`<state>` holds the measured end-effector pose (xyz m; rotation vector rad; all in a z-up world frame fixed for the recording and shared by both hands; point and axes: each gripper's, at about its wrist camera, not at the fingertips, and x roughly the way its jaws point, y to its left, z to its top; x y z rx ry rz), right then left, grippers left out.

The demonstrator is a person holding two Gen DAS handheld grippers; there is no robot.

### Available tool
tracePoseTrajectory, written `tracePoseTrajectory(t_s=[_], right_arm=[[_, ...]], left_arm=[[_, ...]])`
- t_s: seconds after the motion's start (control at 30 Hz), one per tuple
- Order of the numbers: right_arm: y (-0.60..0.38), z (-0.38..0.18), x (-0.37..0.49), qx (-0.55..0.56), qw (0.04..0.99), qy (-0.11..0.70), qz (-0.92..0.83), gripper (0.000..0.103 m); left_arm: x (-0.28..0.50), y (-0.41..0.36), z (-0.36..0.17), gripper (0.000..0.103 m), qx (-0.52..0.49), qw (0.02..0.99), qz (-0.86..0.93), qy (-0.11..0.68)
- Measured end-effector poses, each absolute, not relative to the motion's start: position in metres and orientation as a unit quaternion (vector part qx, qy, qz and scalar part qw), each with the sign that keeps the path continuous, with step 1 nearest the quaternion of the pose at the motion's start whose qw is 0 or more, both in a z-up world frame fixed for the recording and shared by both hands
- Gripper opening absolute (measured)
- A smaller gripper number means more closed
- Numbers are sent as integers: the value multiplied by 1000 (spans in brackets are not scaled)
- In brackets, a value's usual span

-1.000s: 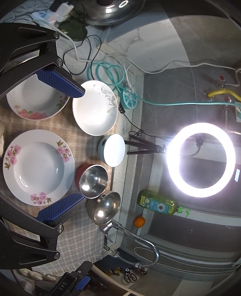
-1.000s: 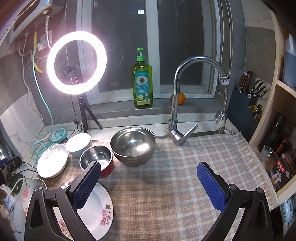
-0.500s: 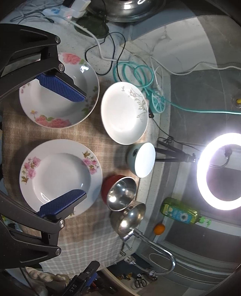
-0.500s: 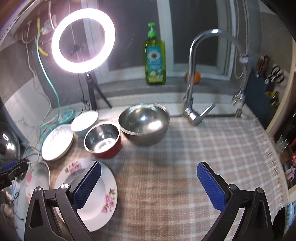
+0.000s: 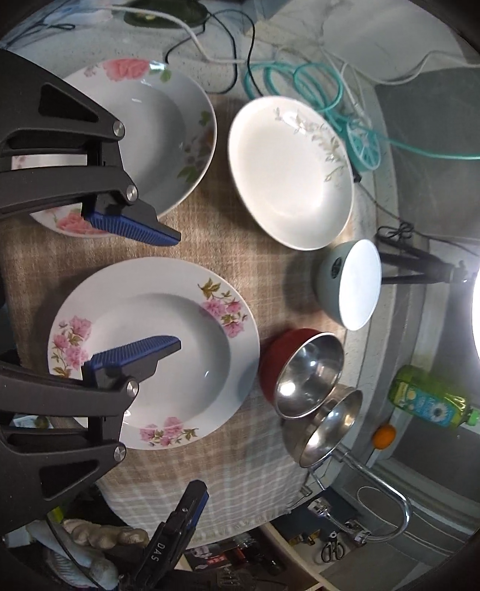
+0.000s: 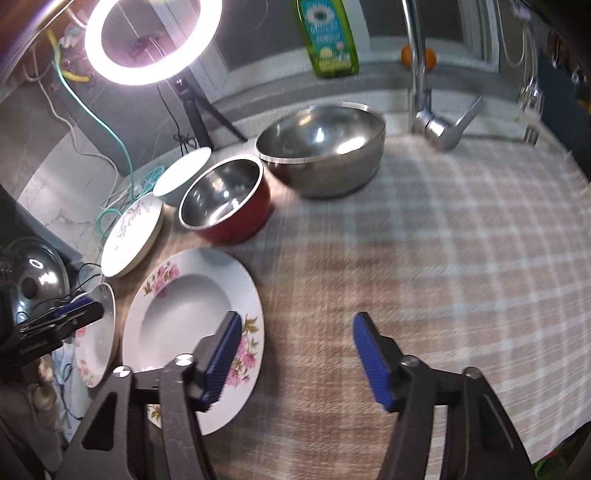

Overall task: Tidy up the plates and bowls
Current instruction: 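Move both tools down to the rim of the pink-flower deep plate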

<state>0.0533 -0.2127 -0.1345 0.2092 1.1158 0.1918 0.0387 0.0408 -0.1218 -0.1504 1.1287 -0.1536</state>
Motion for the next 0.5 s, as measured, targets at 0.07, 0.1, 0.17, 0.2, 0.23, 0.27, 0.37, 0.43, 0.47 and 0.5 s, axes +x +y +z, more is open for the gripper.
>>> tracePoseTrajectory(t_s=[0.07, 0.1, 0.17, 0.2, 0.23, 0.27, 0.37, 0.43, 0.47, 0.5], right_arm=[[-211, -141, 55, 109, 832, 536, 96, 49], [-211, -144, 57, 113, 828, 540, 99, 48], [-209, -149, 60, 119, 823, 546, 105, 42], [-209, -151, 60, 122, 820, 549, 108, 41], [-208, -153, 62, 126, 816, 553, 111, 38], [-208, -155, 62, 129, 813, 556, 114, 36], [-207, -160, 66, 141, 803, 566, 122, 30], [-207, -163, 68, 147, 799, 570, 124, 28], [-207, -164, 69, 150, 796, 573, 124, 26], [-208, -166, 70, 156, 793, 576, 125, 25]], left_arm=[[44, 42, -127, 42, -71, 834, -77, 541], [47, 42, -129, 42, -66, 833, -77, 544], [52, 45, -135, 41, -66, 828, -77, 551], [54, 47, -138, 40, -73, 825, -79, 555], [56, 48, -140, 38, -80, 820, -82, 560], [57, 49, -143, 35, -88, 815, -86, 566], [60, 49, -148, 29, -91, 808, -91, 576], [61, 48, -150, 29, -89, 805, -93, 579], [62, 48, -150, 29, -89, 804, -92, 581], [62, 48, -151, 29, -89, 803, -89, 582]])
